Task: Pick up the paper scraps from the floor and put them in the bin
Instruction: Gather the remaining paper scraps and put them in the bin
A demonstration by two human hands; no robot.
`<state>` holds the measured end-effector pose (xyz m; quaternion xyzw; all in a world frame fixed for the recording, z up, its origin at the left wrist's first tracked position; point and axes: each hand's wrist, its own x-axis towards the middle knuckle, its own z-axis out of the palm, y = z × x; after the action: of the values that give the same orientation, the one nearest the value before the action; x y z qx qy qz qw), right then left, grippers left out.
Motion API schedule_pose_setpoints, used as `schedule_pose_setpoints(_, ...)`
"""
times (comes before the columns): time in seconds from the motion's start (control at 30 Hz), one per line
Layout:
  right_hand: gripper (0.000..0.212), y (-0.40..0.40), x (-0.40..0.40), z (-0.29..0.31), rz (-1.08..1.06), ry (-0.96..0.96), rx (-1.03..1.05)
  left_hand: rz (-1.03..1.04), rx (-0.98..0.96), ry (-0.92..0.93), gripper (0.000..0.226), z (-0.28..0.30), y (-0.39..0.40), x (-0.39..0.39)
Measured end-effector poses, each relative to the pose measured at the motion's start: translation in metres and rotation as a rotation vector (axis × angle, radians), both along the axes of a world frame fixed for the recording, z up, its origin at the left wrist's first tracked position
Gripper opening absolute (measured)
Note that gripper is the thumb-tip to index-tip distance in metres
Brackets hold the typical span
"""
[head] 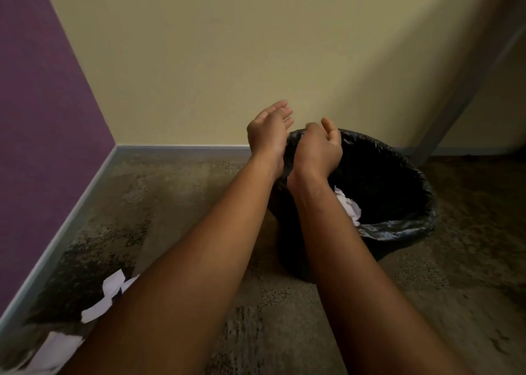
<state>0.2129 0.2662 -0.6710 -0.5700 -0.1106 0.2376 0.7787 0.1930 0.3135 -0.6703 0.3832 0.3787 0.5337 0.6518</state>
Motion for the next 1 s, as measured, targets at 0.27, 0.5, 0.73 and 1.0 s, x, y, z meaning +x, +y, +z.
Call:
schedule_pose_setpoints(0.27, 0.038, 0.012, -0.063, -0.010, 0.216, -0.056, 0.000, 0.257, -0.108, -0.047, 0.032, -0.027, 0.028, -0.067)
schedule_pose_setpoints(0.5, 0.039, 0.024, -0.107, -0.055, 0.320, -0.085, -0.071, 0.413, -0.221, 0.013, 0.034, -0.073, 0.034, -0.123)
schedule_pose_setpoints(0.73, 0.045, 0.029, -0.149, -0.116, 0.398, -0.122, -0.205, 0.570, -0.345, 0.172, 0.037, -0.126, 0.023, -0.180)
schedule_pose_setpoints(1.0, 0.049, 0.023, -0.194, -0.170, 0.555, -0.224, -0.359, 0.673, -0.410, 0.403, 0.028, -0.171, -0.004, -0.245)
